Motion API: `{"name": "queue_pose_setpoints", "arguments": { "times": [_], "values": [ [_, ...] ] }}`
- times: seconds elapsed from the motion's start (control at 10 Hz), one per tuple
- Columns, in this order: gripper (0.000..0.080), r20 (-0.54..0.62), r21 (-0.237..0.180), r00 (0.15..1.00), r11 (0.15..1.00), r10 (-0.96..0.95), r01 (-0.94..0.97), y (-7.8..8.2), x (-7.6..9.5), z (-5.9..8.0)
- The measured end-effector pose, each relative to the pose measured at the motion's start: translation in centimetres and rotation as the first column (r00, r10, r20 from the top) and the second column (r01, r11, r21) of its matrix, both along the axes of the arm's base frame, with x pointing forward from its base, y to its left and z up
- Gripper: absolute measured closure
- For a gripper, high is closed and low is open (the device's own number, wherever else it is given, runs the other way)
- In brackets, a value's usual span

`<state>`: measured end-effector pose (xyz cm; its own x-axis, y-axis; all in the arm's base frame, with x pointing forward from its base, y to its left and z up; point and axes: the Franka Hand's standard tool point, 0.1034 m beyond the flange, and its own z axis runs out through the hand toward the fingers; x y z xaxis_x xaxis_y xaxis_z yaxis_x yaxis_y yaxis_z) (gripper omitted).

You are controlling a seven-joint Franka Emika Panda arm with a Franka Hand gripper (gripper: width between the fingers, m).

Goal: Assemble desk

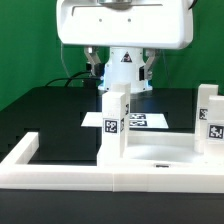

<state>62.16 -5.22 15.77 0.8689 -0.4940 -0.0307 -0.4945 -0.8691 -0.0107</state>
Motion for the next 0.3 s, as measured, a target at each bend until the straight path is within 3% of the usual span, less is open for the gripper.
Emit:
{"name": "queue_pose_setpoints", "arguments": {
  "times": [0.3],
  "values": [
    [0.0151,-0.001,0.000,1.000,1.000,0.000,0.000,-0.01,-0.02,-0.07]
  ]
}}
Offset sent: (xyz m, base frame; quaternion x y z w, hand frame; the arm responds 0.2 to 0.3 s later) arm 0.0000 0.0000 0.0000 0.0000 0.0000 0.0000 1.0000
